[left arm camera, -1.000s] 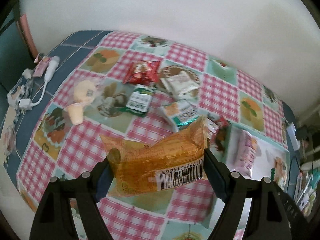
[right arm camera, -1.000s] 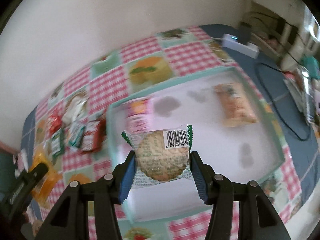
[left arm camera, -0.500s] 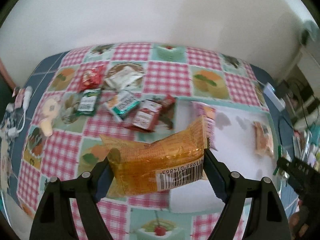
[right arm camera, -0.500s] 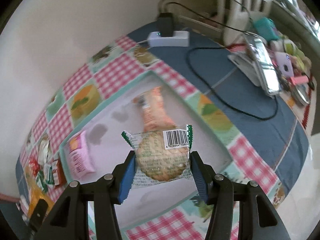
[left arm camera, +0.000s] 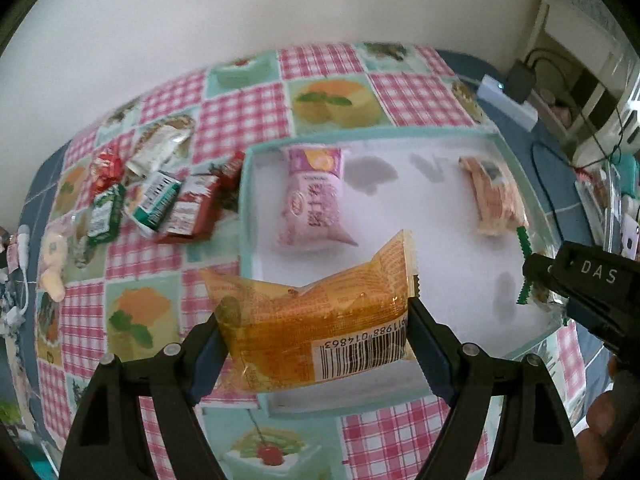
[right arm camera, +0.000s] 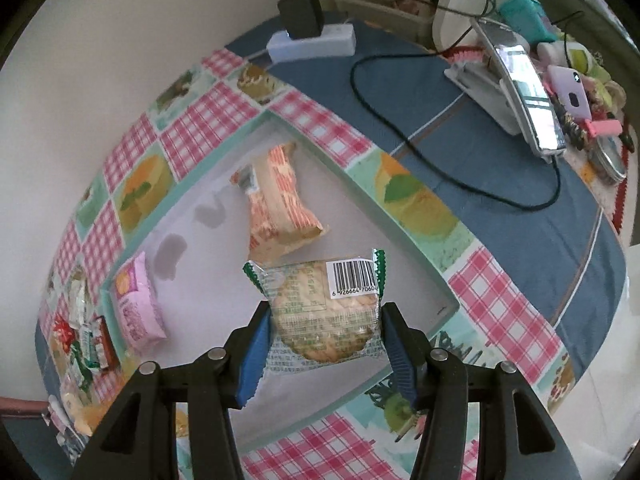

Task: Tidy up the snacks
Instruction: 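Carry both packs into the white tray and open both tools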

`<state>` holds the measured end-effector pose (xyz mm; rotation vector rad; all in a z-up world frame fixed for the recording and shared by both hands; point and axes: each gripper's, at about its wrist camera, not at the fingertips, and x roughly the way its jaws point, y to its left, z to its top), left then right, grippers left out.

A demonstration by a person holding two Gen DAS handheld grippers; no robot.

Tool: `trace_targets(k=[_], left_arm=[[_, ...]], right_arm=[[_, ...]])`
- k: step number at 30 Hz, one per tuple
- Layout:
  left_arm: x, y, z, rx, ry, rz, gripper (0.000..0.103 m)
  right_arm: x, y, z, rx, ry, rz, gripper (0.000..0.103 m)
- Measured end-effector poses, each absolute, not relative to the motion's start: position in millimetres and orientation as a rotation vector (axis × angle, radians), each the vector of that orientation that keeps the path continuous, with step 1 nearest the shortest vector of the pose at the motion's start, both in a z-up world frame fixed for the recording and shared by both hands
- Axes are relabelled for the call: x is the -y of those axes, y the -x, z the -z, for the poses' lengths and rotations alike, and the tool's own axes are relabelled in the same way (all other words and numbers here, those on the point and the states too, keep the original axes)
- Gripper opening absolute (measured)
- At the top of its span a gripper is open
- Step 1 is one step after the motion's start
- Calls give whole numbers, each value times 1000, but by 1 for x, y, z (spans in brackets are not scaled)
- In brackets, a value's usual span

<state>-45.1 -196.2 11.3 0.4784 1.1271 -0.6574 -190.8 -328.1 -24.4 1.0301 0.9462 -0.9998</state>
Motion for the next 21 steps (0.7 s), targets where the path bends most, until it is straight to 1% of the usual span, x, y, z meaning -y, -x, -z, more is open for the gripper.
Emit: trace_targets(k=[10,12,15,21], left_arm=[[200,45,3,-1183,-476,671,85],[200,43,4,-1190,-466,676,86],[200,43,4,-1188,-459,674,92],[200,43,2,-1165,-459,665,93]], right_arm=[[328,185,41,-997,-1066,965,59],[327,184,42,-1005,-1066,967,59],[327,184,43,-1008,-1070,966,59],[332,182,49,-1014,-1083,959,64]])
